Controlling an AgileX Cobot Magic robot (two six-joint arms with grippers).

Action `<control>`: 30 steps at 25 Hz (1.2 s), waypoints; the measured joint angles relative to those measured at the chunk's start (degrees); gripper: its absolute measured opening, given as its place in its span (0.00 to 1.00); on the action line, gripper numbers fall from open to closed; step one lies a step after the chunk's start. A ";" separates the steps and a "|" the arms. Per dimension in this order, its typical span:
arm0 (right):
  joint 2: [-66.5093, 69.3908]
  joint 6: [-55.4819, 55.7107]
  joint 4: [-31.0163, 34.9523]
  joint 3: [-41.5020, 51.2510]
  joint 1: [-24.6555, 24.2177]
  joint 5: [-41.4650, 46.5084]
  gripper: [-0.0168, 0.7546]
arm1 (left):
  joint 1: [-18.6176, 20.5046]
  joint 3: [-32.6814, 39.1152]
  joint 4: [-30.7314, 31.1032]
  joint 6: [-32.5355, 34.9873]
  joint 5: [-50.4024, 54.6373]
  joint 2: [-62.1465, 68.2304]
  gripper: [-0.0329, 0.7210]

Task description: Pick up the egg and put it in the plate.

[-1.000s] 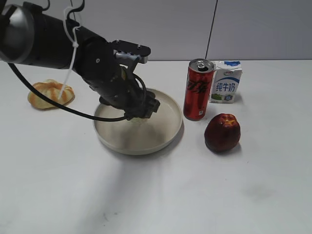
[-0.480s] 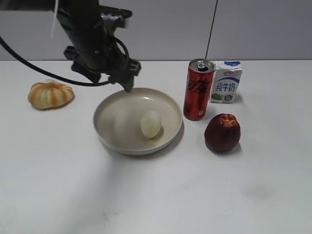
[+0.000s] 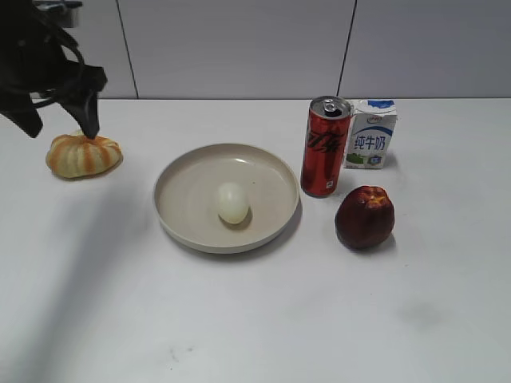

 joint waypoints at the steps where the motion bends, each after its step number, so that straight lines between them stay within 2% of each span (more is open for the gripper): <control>1: 0.00 0.00 0.00 0.00 0.00 0.00 0.60 | 1.24 0.53 -0.04 0.37 0.00 -1.11 0.84; 6: 0.00 0.00 0.00 0.00 0.00 0.00 0.60 | 5.15 5.94 0.64 3.40 0.00 -9.02 0.83; 12: 0.00 0.00 0.00 0.00 0.00 0.00 0.60 | 9.17 19.27 1.07 4.82 0.04 -22.19 0.83; 23: 0.00 0.00 0.00 0.00 0.00 0.00 0.60 | 9.24 48.01 1.01 5.09 -5.52 -56.49 0.83; 30: 0.00 0.00 0.00 0.00 0.00 0.00 0.60 | 9.24 60.54 0.69 5.14 -8.99 -75.09 0.83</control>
